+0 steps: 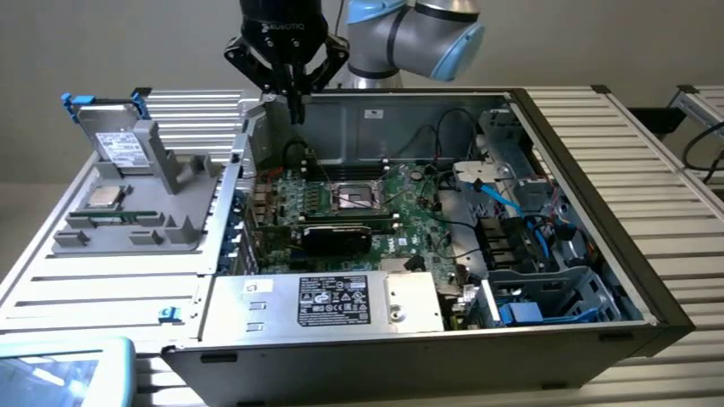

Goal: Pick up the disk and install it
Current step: 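Reach for the disk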

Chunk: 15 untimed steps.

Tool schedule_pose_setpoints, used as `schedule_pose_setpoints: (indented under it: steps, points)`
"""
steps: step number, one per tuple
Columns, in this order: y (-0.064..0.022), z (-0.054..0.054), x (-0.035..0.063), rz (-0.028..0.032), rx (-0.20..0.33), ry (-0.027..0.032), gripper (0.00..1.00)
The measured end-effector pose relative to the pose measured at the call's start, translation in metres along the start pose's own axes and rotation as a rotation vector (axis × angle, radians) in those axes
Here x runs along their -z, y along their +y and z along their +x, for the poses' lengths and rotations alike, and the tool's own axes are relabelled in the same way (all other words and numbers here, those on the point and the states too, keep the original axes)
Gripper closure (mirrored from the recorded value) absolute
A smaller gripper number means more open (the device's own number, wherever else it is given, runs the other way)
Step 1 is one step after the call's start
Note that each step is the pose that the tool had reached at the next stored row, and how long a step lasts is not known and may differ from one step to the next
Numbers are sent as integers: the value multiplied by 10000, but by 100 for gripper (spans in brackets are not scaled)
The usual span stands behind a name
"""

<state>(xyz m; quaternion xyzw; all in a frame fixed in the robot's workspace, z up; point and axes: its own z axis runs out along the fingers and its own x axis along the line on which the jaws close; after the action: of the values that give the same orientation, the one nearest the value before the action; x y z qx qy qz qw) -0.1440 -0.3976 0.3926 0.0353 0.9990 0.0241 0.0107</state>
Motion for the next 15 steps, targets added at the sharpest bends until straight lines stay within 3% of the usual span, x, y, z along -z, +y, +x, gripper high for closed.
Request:
schedule_pose_setpoints:
  steps: [6, 15]
  points:
    - [38, 276, 3, 0, 0, -2, 89]
    - [203, 627, 1, 0, 0, -2, 89]
